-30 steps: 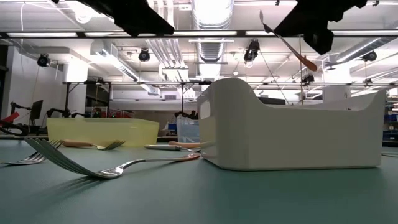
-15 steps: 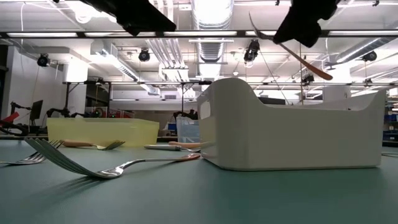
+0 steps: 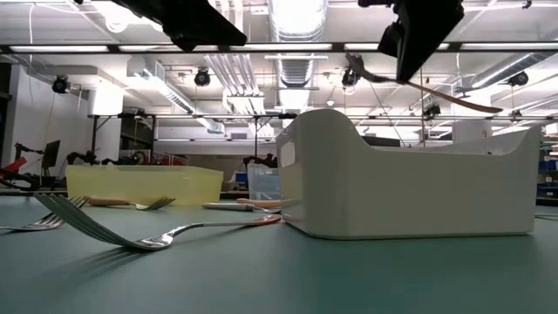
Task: Sort silverware by color (type)
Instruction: Put the orange fork into the white bin, then put the light orange into the yellow bin
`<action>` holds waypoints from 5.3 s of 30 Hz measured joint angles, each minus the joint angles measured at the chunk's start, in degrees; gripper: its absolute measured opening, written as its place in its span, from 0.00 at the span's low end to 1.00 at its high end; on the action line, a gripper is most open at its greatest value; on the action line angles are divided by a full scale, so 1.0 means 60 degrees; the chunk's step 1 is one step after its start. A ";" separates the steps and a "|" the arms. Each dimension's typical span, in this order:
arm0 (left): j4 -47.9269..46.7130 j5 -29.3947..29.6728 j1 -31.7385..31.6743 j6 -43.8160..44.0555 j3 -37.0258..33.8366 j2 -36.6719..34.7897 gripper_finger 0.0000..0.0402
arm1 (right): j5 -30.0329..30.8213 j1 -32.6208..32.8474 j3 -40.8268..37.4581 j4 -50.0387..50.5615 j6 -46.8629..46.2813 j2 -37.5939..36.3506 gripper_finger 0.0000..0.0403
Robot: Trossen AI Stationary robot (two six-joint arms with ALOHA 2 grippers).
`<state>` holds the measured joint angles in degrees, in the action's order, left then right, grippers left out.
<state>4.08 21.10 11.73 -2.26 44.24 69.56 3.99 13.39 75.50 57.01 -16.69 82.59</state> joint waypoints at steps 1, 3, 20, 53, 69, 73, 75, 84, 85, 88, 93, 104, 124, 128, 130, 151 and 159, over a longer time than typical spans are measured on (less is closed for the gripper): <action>-0.0003 0.0000 0.0000 0.0000 0.0001 0.0000 0.00 | 0.0004 -0.0007 0.0127 0.0265 0.0101 0.0143 0.02; -0.0009 0.0000 0.0000 0.0000 0.0000 0.0000 0.00 | -0.0021 -0.0007 0.0363 0.0564 0.0306 0.0406 0.02; -0.0013 0.0000 0.0000 -0.0026 0.0001 0.0000 0.00 | -0.1297 -0.0004 0.2372 0.0625 0.2504 0.2894 0.02; 0.0111 0.0146 0.0000 0.0047 -0.0002 -0.0002 0.00 | -0.1492 -0.0015 0.2792 0.1662 0.2780 0.4039 0.02; 0.0109 0.0146 0.0000 0.0255 0.0001 -0.0001 0.00 | -0.1490 -0.0033 0.2763 0.1426 0.2667 0.4025 0.02; 0.0106 0.0146 0.0000 0.0255 -0.0001 -0.0004 0.00 | -0.1486 -0.0033 0.2759 0.1433 0.2654 0.4025 0.02; 0.0106 0.0146 0.0000 0.0255 0.0002 -0.0002 0.00 | -0.1484 -0.0033 0.2759 0.1427 0.2630 0.4025 0.02; 0.0101 0.0146 0.0000 0.0258 -0.0002 0.0000 0.00 | -0.1464 -0.0033 0.2759 0.1423 0.2514 0.4025 0.06; 0.0102 0.0143 0.0000 0.0293 -0.0002 0.0000 0.00 | -0.1464 -0.0033 0.2759 0.1418 0.2514 0.4025 0.07; 0.0101 0.0146 0.0000 0.0411 0.0000 -0.0002 0.00 | -0.1423 -0.0033 0.2759 0.1402 0.2514 0.4025 0.11; 0.0098 0.0142 0.0022 0.0979 -0.0002 0.0000 0.00 | -0.1410 -0.0033 0.2756 0.1314 0.2520 0.4025 0.18; -0.1290 0.0138 0.0194 0.3388 0.0006 0.0000 0.00 | -0.0790 -0.0072 0.3255 0.1841 0.3244 0.3887 0.21; -0.6230 -0.0185 -0.0058 0.7763 0.0004 -0.0017 0.00 | -0.0304 -0.0950 0.1159 -0.0510 0.4659 0.0396 0.17; -0.6793 -0.0732 -0.0707 0.7695 0.0002 -0.0033 0.00 | -0.0315 -0.1366 -0.0040 -0.2390 0.5113 -0.0555 0.16; -0.7218 -0.1120 -0.1124 0.7415 0.0002 -0.0033 0.00 | -0.0310 -0.1585 -0.0658 -0.3418 0.5452 -0.0943 0.16; -0.8297 -0.2696 -0.1840 0.2665 0.0002 -0.0036 0.00 | -0.0214 -0.3378 -0.3095 -0.7446 0.5073 -0.2263 0.16; -0.8364 -0.2329 -0.1840 0.1656 0.0002 -0.0029 0.00 | -0.0146 -0.3752 -0.3125 -0.7970 0.5032 -0.2206 0.16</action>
<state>-46.11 7.13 0.69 7.67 44.25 69.38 3.11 -9.12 56.75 9.19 13.50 69.35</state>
